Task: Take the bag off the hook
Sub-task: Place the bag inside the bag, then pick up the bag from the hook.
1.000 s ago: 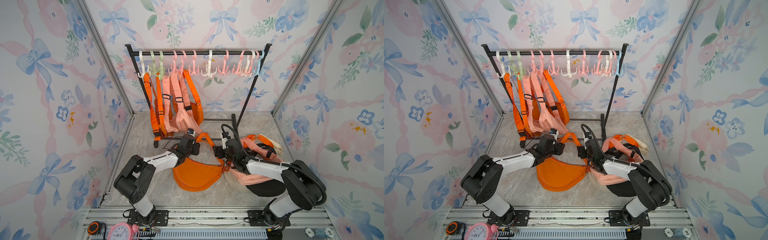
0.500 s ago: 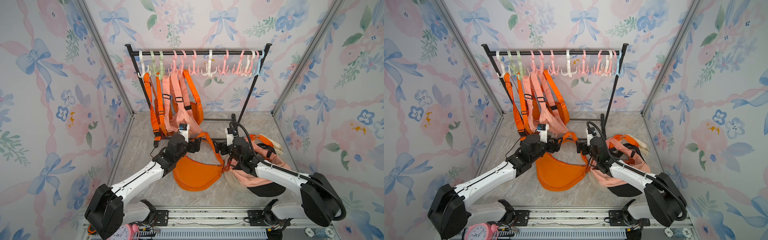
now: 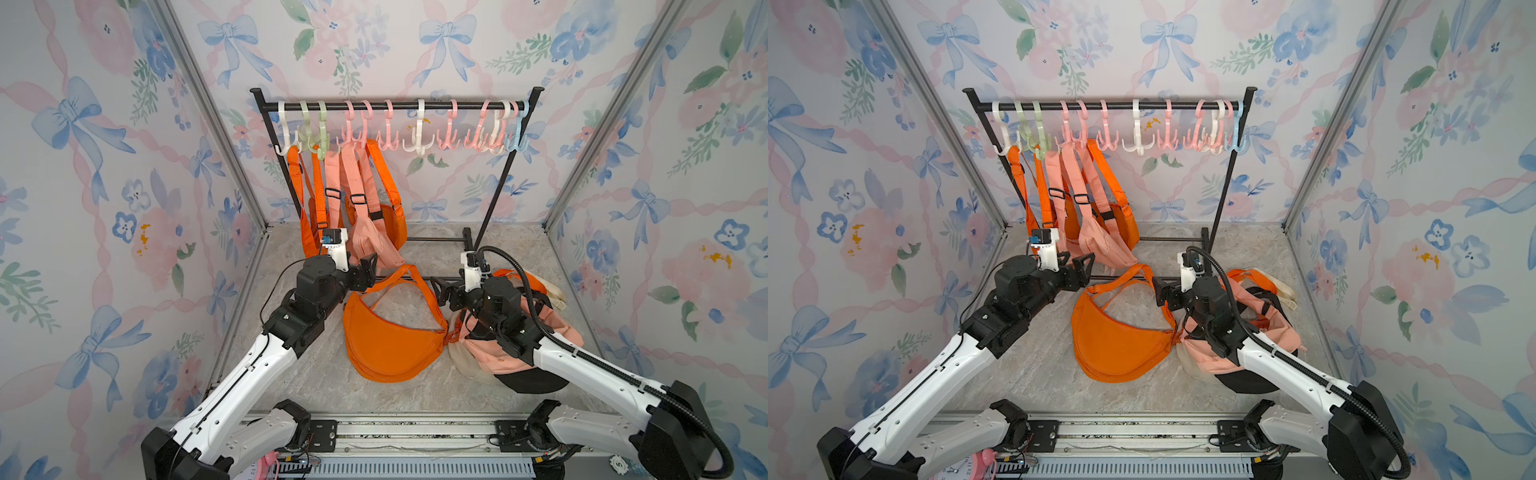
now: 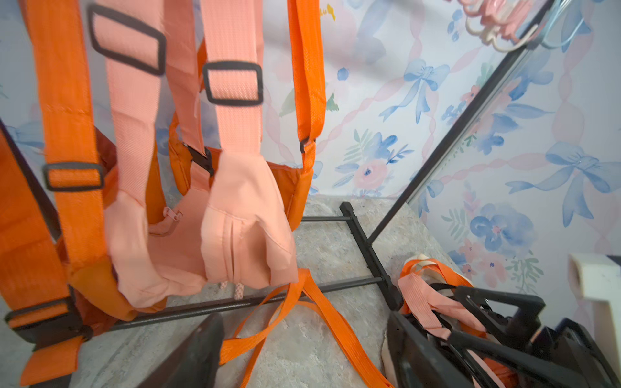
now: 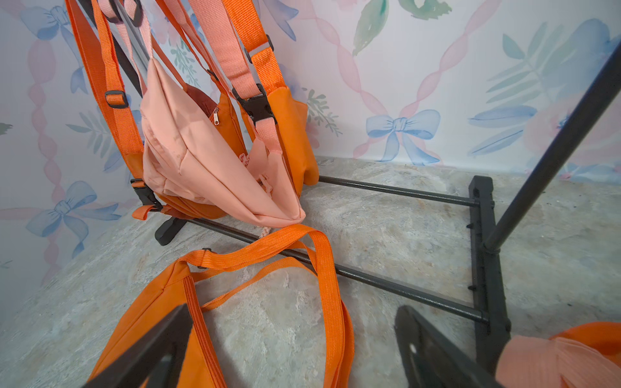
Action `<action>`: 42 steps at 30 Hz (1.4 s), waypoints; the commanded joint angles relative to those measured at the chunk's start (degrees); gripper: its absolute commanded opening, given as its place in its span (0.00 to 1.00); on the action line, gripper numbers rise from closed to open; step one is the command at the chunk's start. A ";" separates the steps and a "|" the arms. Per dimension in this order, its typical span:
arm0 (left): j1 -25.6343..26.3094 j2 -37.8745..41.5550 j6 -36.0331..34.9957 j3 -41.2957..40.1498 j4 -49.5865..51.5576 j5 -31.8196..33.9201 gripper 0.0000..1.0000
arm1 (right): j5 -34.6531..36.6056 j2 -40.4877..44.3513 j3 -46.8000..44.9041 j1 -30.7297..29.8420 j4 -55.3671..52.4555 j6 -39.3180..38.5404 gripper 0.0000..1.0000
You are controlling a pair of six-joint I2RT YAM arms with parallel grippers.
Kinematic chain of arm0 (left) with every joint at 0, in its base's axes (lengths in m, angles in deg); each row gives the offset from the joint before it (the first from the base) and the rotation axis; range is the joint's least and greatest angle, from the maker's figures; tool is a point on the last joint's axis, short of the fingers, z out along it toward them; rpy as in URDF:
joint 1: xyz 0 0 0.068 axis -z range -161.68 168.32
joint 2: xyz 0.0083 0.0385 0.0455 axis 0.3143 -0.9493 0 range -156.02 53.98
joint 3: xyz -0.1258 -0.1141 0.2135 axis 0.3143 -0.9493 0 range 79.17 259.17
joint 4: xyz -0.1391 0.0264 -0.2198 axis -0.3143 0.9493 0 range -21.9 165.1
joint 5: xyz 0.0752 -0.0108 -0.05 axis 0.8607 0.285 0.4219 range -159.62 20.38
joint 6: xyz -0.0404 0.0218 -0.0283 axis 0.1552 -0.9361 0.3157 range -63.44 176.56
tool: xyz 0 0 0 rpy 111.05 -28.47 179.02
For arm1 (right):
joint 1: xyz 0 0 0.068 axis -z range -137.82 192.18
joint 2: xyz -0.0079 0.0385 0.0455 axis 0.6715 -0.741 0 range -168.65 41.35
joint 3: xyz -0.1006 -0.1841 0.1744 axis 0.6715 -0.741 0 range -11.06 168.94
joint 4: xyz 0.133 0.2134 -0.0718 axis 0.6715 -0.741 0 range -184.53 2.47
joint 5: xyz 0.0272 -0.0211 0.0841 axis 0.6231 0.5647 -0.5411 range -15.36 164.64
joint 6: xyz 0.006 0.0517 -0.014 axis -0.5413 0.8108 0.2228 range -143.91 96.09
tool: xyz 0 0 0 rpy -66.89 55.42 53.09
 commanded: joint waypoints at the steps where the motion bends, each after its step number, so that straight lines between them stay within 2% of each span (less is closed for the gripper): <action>1: -2.54 -0.49 -2.49 4.68 4.76 -3.81 0.77 | -1.12 2.32 1.43 -0.68 -1.69 -0.98 0.96; 14: -8.41 -15.34 -4.37 22.94 8.42 -7.54 0.76 | -3.04 7.06 -0.16 -0.76 -1.63 -1.65 0.97; 22: -10.41 -25.14 -4.79 30.56 8.51 -8.84 0.76 | -4.53 8.80 -1.30 -0.71 -1.70 -1.63 0.98; 28: -10.61 -28.08 -4.66 28.83 5.74 -6.92 0.80 | -5.32 8.23 -1.57 -0.76 -1.61 -1.46 0.99; 33: -10.58 -28.49 -4.53 24.52 -0.99 -5.05 0.77 | -5.56 7.27 -1.52 -0.73 -1.35 -1.49 0.99; 42: -10.70 -33.40 -5.31 29.10 -2.51 -4.46 0.78 | -5.64 5.58 -1.48 -0.51 -0.99 -1.60 1.00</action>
